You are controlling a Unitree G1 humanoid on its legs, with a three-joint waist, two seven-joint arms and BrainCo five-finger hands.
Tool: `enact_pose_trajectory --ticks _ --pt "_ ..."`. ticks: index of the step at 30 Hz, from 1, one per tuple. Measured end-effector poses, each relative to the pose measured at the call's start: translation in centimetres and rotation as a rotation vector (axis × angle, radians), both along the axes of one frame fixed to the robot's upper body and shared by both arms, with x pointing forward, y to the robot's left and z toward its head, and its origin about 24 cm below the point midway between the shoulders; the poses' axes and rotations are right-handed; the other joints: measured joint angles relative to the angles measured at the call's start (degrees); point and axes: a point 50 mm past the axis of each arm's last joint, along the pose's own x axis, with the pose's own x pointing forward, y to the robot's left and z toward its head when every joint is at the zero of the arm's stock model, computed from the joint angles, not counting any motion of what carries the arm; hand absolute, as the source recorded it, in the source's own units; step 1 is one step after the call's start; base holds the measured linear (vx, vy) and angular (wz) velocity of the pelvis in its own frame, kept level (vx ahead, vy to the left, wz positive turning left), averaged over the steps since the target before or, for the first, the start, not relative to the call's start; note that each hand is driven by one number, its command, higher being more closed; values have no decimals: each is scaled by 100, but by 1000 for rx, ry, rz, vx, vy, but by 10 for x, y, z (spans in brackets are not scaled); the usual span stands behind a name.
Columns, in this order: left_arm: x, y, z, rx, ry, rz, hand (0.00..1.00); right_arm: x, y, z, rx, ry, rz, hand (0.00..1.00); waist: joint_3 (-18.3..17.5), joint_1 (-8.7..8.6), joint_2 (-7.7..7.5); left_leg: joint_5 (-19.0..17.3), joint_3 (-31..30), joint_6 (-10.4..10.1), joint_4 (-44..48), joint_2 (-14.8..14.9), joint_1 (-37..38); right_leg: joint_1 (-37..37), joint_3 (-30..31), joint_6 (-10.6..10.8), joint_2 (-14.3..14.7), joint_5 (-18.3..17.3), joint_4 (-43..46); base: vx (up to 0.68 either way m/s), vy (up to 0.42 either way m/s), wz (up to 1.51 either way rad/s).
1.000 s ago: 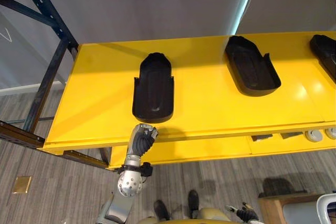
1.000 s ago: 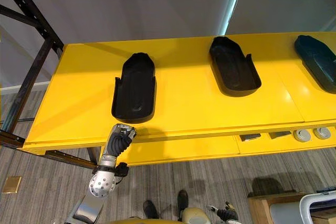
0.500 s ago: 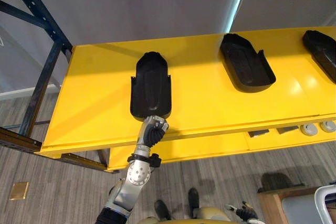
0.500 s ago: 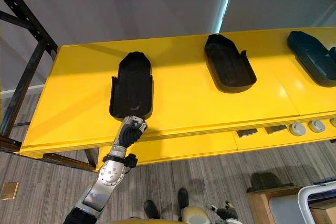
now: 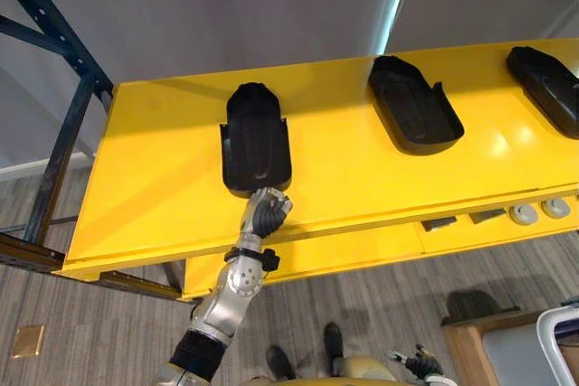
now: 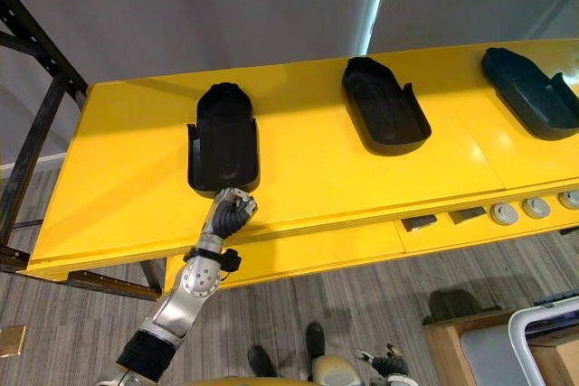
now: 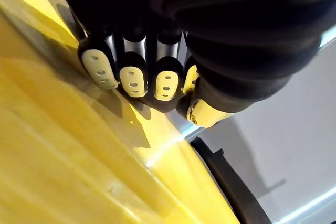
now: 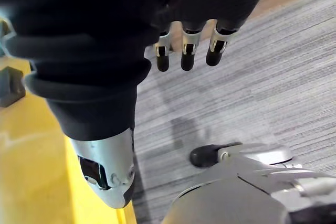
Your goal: Walk over and take plastic housings, then place them on the shelf
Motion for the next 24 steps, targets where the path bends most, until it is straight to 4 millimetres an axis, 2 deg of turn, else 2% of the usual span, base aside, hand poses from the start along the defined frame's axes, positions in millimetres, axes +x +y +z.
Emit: enact_pose_trajectory --ticks 11,12,16,19,21,22,23,24 --pt "18 3 4 35 3 13 100 2 1 0 -6 -1 16 0 0 -75 0 1 -12 2 0 -8 24 29 -24 1 -7 10 0 -3 -1 1" --pt "19 4 4 37 5 19 100 4 1 1 -5 -6 20 0 0 -140 0 2 -47 3 0 -15 23 44 -64 1 -15 9 -1 -14 -3 11" --pt "19 3 9 30 -11 16 100 5 2 1 -2 -7 19 0 0 -157 0 26 -139 38 -2 -37 32 114 -145 1 -26 9 -2 0 3 13" --pt "14 -1 45 -39 -159 -15 100 3 2 0 -2 -1 18 0 0 -139 0 44 -220 65 0 -46 16 140 -233 3 -74 8 -1 -20 15 17" --pt "2 1 91 -148 -365 -44 100 2 1 -1 -2 5 16 0 0 -65 0 46 -279 69 -2 -58 10 160 -267 3 -90 8 0 -20 20 10" --pt "-3 3 102 -171 -417 -43 100 1 1 -1 -2 7 15 0 0 -43 0 46 -280 69 -2 -58 12 162 -267 3 -91 8 1 -21 7 5" --pt "-13 13 120 -218 -517 -20 100 -1 0 -1 -2 10 12 0 0 3 1 46 -288 69 -2 -58 12 163 -269 3 -91 8 4 0 0 0" --pt "-21 24 130 -246 -582 16 100 -1 0 -1 -2 12 9 0 0 20 2 46 -307 70 -2 -53 12 165 -283 4 -89 5 17 -13 -6 7"
